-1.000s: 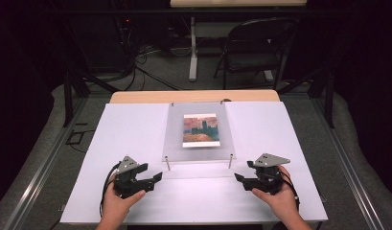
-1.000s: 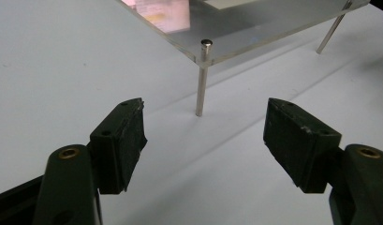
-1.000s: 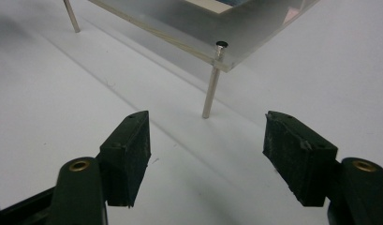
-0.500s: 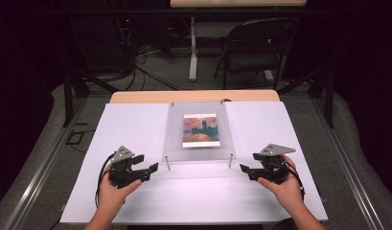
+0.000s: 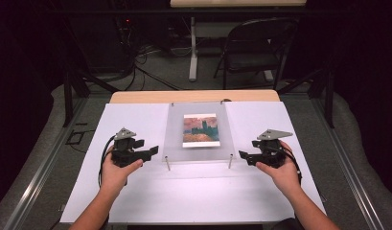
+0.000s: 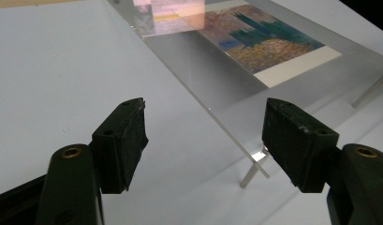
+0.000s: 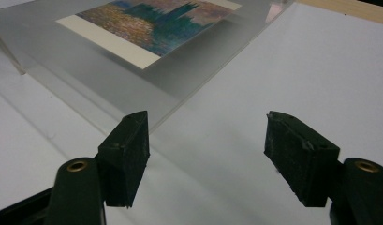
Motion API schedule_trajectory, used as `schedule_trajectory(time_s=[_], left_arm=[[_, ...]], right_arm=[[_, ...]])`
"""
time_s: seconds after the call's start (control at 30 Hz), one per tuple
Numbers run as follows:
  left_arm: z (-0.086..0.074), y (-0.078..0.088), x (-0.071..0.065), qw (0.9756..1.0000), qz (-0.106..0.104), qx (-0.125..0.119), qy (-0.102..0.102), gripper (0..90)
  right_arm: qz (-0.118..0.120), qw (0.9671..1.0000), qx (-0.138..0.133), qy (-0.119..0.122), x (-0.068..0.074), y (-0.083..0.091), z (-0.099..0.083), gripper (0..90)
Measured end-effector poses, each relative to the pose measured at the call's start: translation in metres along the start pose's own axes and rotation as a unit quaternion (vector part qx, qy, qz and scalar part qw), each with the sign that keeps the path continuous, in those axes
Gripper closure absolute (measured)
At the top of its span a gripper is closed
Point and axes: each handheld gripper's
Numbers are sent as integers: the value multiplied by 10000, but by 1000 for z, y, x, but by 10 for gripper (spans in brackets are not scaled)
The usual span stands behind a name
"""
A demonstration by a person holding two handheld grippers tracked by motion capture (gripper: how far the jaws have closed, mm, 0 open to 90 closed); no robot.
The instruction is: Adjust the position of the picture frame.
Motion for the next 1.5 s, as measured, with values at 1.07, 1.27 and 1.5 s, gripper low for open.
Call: schedule_trajectory(time_s=[1.07, 1.27, 1.5], left_arm=[[69, -88, 5, 9985, 246, 326, 356, 323], [71, -99, 10, 9975, 190, 327, 599, 325], [70, -112, 12, 9969, 215, 388, 657, 325]], right_arm=[[-193, 9993, 15, -332, -44, -70, 70, 311], [-150, 9988, -6, -466, -48, -83, 75, 311], [-113, 9981, 43, -598, -51, -101, 75, 312]])
Point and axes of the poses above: each handheld gripper's, and its own axes: y roughly backward along the jaws, z roughly out of its top, x roughly to its left, and after that the axes turned 9 degrees about z, right-handed
